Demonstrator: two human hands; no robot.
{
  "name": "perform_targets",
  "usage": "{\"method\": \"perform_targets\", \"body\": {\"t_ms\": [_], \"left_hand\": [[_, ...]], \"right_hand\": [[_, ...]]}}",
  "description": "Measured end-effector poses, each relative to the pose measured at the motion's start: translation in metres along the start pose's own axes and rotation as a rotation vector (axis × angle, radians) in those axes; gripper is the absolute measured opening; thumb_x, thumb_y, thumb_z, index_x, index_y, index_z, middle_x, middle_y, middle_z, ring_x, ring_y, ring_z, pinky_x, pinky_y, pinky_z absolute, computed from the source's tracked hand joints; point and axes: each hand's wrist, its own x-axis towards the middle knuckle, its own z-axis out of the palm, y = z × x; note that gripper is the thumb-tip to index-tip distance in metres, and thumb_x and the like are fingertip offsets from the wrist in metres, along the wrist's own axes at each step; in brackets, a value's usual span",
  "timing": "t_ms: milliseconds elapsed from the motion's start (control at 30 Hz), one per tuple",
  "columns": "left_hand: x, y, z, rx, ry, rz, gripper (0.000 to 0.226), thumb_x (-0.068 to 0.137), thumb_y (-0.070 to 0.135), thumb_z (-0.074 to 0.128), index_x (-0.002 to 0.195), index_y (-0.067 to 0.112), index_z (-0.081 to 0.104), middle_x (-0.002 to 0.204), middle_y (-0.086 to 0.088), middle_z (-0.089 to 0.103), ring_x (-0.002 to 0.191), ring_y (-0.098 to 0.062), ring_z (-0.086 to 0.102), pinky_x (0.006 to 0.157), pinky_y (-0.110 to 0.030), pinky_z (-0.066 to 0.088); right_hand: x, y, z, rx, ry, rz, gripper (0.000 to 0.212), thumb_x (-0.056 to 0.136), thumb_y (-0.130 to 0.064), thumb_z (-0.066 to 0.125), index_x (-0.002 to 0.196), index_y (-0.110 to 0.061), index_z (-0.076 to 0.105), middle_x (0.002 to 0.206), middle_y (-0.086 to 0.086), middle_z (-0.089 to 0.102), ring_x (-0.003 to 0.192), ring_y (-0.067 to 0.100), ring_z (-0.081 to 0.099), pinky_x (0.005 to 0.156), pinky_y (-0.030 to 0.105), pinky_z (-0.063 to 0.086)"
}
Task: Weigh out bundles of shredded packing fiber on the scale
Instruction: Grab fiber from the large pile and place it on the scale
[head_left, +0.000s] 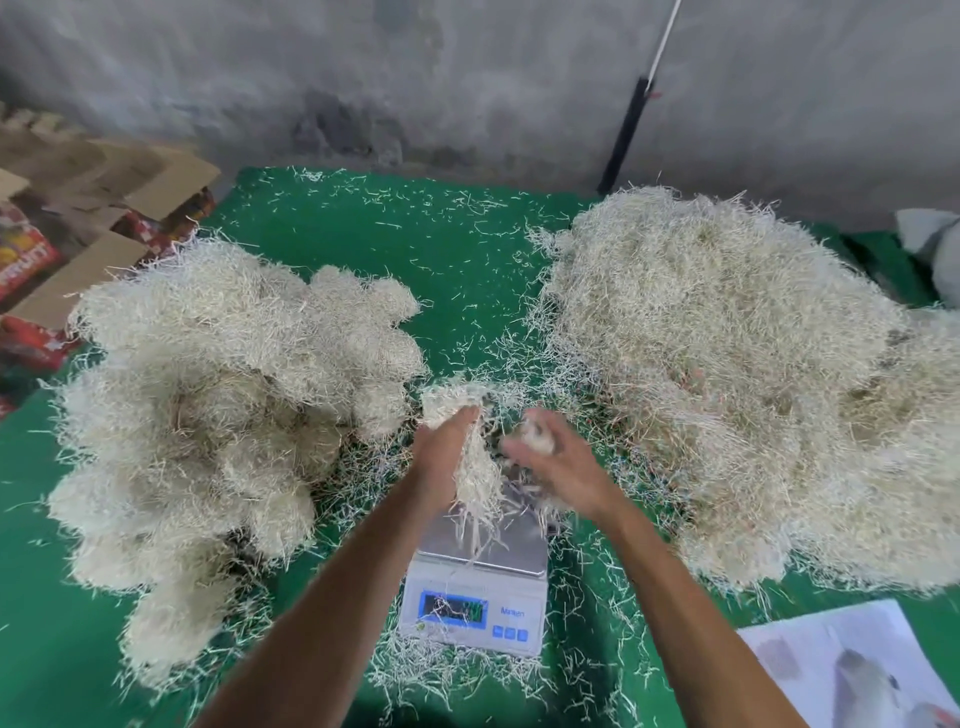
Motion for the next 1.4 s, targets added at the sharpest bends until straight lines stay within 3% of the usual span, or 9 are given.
{"method": "perform_targets", "body": {"t_ms": [167, 367, 467, 633, 800, 900, 1133, 1267, 1400], "left_hand": [[-0.008, 0.021, -0.004, -0.341, -0.14, 0.033, 0.028, 0.091, 0.053, 0.057, 0.101, 0.027, 0.063, 0.105, -0.001, 0.067, 0.097, -0.023, 0.065, 0.079, -0.039, 0.054], [-0.031, 0.007, -0.006, -0.44, -0.34, 0.18, 0.028, 0.098, 0.038, 0.049, 0.094, 0.013, 0.061, 0.087, -0.012, 0.07, 0.089, -0.034, 0.069, 0.075, -0.044, 0.057], [-0.033, -0.024, -0.006, -0.048, -0.277, 0.16, 0.055, 0.101, 0.058, 0.037, 0.125, 0.016, 0.062, 0.125, -0.015, 0.068, 0.12, -0.037, 0.059, 0.106, -0.057, 0.043], [-0.034, -0.048, -0.028, 0.263, -0.094, 0.029, 0.114, 0.073, 0.066, 0.075, 0.158, 0.013, 0.021, 0.157, -0.02, 0.034, 0.134, -0.039, 0.048, 0.112, -0.053, 0.04], [-0.032, -0.068, -0.065, 0.575, -0.024, 0.184, 0.081, 0.093, 0.043, 0.067, 0.154, 0.008, 0.027, 0.149, -0.03, 0.04, 0.118, -0.035, 0.061, 0.095, -0.041, 0.055], [-0.029, -0.067, -0.077, 0.424, -0.155, 0.213, 0.054, 0.096, 0.016, 0.065, 0.145, 0.006, 0.044, 0.123, -0.028, 0.059, 0.082, -0.01, 0.065, 0.072, -0.023, 0.06], [-0.041, -0.073, -0.074, 0.547, 0.146, 0.398, 0.036, 0.088, 0.03, 0.076, 0.119, 0.012, 0.07, 0.12, 0.0, 0.068, 0.087, -0.019, 0.072, 0.066, -0.025, 0.057], [-0.039, -0.083, -0.084, 0.604, 0.172, 0.426, 0.024, 0.089, 0.018, 0.073, 0.113, 0.016, 0.068, 0.117, -0.005, 0.067, 0.066, -0.012, 0.066, 0.046, -0.011, 0.044], [-0.043, -0.08, -0.084, 0.54, 0.226, 0.495, 0.025, 0.09, 0.008, 0.069, 0.114, 0.013, 0.065, 0.113, -0.001, 0.065, 0.061, 0.003, 0.062, 0.044, -0.008, 0.043]], "right_hand": [[-0.013, 0.019, 0.01, -0.787, -0.244, 0.26, 0.092, 0.076, -0.075, 0.07, 0.146, -0.018, 0.051, 0.157, 0.008, 0.046, 0.144, 0.031, 0.046, 0.122, 0.05, 0.031], [-0.032, 0.011, 0.026, -0.125, -0.01, 0.14, 0.038, 0.107, -0.029, 0.055, 0.12, 0.006, 0.059, 0.077, 0.017, 0.057, 0.055, 0.018, 0.056, 0.055, 0.036, 0.041], [-0.031, 0.003, 0.027, 0.02, 0.101, 0.108, 0.027, 0.108, -0.017, 0.05, 0.129, -0.003, 0.059, 0.091, 0.019, 0.07, 0.054, 0.022, 0.061, 0.051, 0.035, 0.053], [-0.026, 0.008, 0.036, -0.052, 0.225, 0.126, 0.051, 0.105, -0.01, 0.054, 0.154, -0.01, 0.04, 0.138, 0.024, 0.058, 0.049, 0.001, 0.046, 0.047, 0.02, 0.043], [-0.031, 0.031, 0.039, -0.104, 0.237, 0.224, 0.062, 0.097, 0.011, 0.048, 0.155, -0.01, 0.041, 0.094, 0.015, 0.067, 0.042, 0.005, 0.045, 0.039, 0.023, 0.038], [-0.031, 0.04, 0.033, 0.027, 0.389, 0.281, 0.061, 0.099, 0.009, 0.048, 0.157, -0.009, 0.038, 0.117, 0.019, 0.069, 0.042, 0.007, 0.044, 0.039, 0.022, 0.036], [-0.032, 0.04, 0.022, -0.181, 0.305, 0.227, 0.06, 0.096, 0.0, 0.061, 0.151, -0.019, 0.045, 0.079, 0.003, 0.06, 0.04, 0.002, 0.041, 0.039, 0.019, 0.036], [-0.048, 0.042, -0.005, -0.331, 0.164, 0.232, 0.073, 0.088, -0.019, 0.08, 0.151, -0.021, 0.041, 0.113, 0.016, 0.066, 0.089, 0.027, 0.07, 0.076, 0.037, 0.061], [-0.08, 0.055, -0.056, -0.123, 0.077, 0.333, 0.092, 0.081, -0.027, 0.084, 0.157, -0.019, 0.034, 0.146, 0.021, 0.052, 0.129, 0.036, 0.057, 0.115, 0.057, 0.041]]}}
